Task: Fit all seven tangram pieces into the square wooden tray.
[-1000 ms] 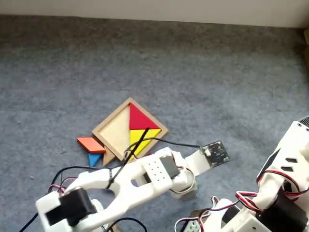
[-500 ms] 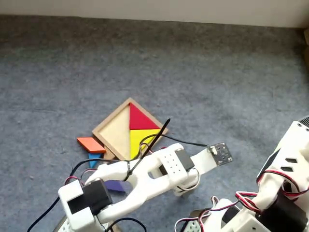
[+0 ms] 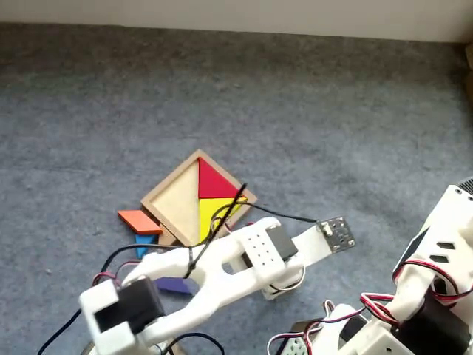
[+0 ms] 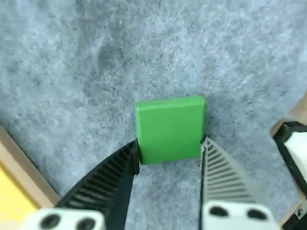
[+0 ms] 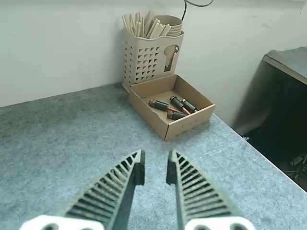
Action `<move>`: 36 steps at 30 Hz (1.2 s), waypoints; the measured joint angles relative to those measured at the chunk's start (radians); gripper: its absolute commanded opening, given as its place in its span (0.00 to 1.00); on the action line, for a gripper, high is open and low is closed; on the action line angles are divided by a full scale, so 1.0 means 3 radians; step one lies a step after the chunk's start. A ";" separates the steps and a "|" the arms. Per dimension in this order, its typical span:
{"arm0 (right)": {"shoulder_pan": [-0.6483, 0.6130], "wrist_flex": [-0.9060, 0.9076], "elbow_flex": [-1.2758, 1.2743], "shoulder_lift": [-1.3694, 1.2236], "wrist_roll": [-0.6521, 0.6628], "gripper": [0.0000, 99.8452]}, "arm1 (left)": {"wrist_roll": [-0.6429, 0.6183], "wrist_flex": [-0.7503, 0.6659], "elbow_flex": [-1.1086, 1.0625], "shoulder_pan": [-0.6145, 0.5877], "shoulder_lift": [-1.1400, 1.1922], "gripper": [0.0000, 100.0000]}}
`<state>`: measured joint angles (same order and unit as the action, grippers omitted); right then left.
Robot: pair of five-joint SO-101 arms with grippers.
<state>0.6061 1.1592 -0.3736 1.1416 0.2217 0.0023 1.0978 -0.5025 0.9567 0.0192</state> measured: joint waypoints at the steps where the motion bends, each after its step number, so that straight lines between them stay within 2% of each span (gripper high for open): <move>1: 0.0000 0.0000 0.0000 0.0000 0.0000 0.09 | 0.0000 0.0015 -0.0020 -0.0031 -0.0107 0.15; 9: 0.0000 0.0000 -0.0010 0.0000 0.0000 0.09 | -0.0005 0.0113 -0.0425 -0.0670 -0.1048 0.15; 13: -0.0005 0.0000 -0.0143 -0.0005 0.0000 0.09 | 0.0179 0.0205 -0.0609 -0.1105 -0.1463 0.15; 16: -0.0010 0.0000 -0.0184 -0.0041 0.0000 0.09 | 0.0358 0.0205 -0.0777 -0.1227 -0.1647 0.21; 20: -0.0010 0.0000 -0.0184 -0.0020 0.0000 0.09 | 0.0409 0.0205 -0.0834 -0.1197 -0.1678 0.30; 23: -0.0010 0.0000 -0.0184 -0.0010 0.0000 0.09 | 0.0292 0.0072 -0.0844 -0.1105 -0.1545 0.30; 28: -0.0010 0.0010 -0.0184 -0.0010 0.0000 0.09 | 0.0245 -0.0276 -0.0829 -0.0731 -0.1028 0.30; 32: -0.0010 0.0015 -0.0281 0.0000 0.0000 0.09 | 0.0199 -0.0327 -0.0583 -0.0430 -0.0511 0.30; 36: -0.0010 0.0015 -0.0414 -0.0041 0.0000 0.09 | 0.0077 -0.0348 -0.0220 -0.0297 -0.0036 0.30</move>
<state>0.6030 1.1638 -0.4979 1.1293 0.2217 0.0253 0.9935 -0.5685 0.8677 0.0084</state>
